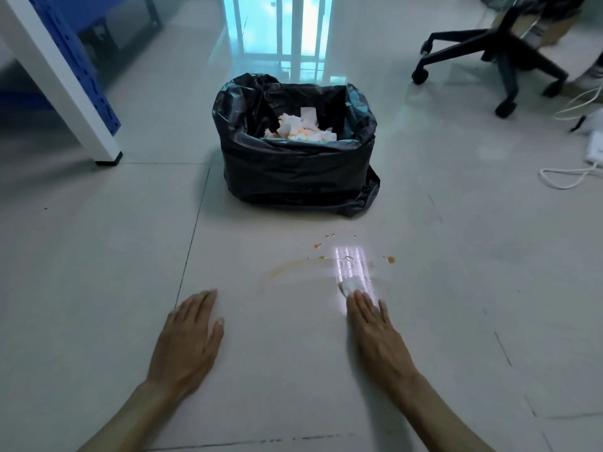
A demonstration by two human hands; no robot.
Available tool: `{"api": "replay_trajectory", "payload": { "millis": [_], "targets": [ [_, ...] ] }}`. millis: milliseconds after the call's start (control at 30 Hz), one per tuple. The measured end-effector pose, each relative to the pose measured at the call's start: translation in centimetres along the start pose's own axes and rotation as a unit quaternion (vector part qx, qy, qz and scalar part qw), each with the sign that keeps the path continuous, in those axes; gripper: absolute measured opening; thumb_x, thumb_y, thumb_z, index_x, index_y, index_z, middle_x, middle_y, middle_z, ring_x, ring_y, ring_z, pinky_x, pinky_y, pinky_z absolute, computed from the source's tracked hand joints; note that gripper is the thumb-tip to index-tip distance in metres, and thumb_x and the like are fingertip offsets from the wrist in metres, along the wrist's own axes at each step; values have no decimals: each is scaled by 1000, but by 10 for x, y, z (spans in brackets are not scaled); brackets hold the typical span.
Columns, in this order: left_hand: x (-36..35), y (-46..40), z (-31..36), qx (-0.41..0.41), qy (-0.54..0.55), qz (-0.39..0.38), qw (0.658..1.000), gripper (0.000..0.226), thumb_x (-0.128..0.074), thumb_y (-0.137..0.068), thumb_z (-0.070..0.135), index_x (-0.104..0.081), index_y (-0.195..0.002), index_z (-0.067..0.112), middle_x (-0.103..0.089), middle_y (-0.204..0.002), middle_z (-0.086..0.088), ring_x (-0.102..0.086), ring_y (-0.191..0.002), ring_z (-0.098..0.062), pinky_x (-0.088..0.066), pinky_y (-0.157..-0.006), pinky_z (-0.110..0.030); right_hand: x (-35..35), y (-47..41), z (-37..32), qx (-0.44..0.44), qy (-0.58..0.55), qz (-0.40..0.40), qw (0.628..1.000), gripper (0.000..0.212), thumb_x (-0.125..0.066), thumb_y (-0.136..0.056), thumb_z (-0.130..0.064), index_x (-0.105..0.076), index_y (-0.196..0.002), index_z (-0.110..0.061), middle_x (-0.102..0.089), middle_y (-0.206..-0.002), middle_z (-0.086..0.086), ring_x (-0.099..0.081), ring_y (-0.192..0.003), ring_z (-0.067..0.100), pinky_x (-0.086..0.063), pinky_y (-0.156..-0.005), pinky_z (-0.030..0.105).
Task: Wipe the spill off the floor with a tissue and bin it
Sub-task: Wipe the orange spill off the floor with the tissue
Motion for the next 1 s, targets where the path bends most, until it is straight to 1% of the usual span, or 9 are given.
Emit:
{"api": "replay_trajectory", "payload": {
  "millis": [100,233,367,600,667,733,767,900,1000],
  "targets": [
    [3,-17,0,-20,-4,-9,1000,68,-13,-96,55,-26,-152,19,-34,-157,1,-28,-144,-14,-17,-118,-32,6,-2,52,-136,10,-69,988,74,-31,-88,11,3,-152,0,1,-162,17,2,-150,29,9,-121,42],
    [-7,-46,4,-2,70,-35,997,65,-8,-97,54,-3,-155,24,-1,-164,10,4,-149,0,0,-122,-27,10,-23,77,-226,11,-79,971,72,-30,-88,12,3,-152,4,-1,-162,19,2,-150,29,3,-122,44],
    [-13,-56,8,-2,44,-5,999,66,-11,-96,47,-9,-155,19,-7,-163,9,2,-149,0,3,-121,-22,5,-63,81,-262,-30,-88,961,68,-31,-89,13,-3,-151,6,-5,-161,24,-3,-150,33,1,-122,45],
    [-13,-59,4,-4,55,8,998,63,-12,-95,43,-18,-154,22,-14,-162,12,-5,-148,1,2,-121,-20,-17,-128,-26,-77,-29,-66,994,67,-33,-89,6,-5,-150,8,-11,-159,24,-11,-148,34,1,-121,42],
    [-12,-58,5,-9,51,9,999,64,-13,-94,41,-19,-154,20,-16,-162,9,-7,-149,-1,-2,-122,-24,-25,-122,-82,28,-23,-52,998,62,-33,-85,1,-29,-146,9,-32,-153,26,-29,-144,36,-15,-120,43],
    [-12,-58,5,-10,50,8,999,65,-11,-94,41,-18,-154,17,-17,-162,7,-8,-149,-2,-4,-122,-25,-32,-105,-122,118,-14,-63,991,60,-34,-76,-10,-59,-130,-2,-60,-134,15,-54,-128,28,-41,-109,40],
    [-11,-59,6,-10,50,7,999,65,-11,-94,41,-18,-154,17,-16,-162,7,-8,-149,-2,-3,-122,-24,-35,-96,-131,144,3,-82,986,60,-33,-75,-14,-64,-127,-7,-64,-130,10,-58,-125,24,-45,-106,38],
    [-10,-58,7,-12,47,7,999,67,-9,-93,42,-15,-154,16,-14,-162,7,-7,-149,-3,-3,-122,-26,-31,-73,-105,163,62,-106,979,61,-33,-76,-15,-62,-130,-10,-62,-133,6,-56,-126,20,-42,-109,40],
    [-9,-57,8,-11,55,2,998,68,-7,-92,44,-13,-154,16,-13,-163,8,-5,-149,-2,-7,-123,-30,-18,-62,-54,71,80,-93,990,63,-33,-74,-11,-61,-129,-5,-62,-133,10,-55,-127,23,-26,-112,48]
  ]
}}
Point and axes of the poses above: each hand's wrist, its own y-axis away from the middle knuckle, its own x-axis out of the back of the hand, z = x × y, the point moved 5 cm from there along -y, towards the middle knuckle
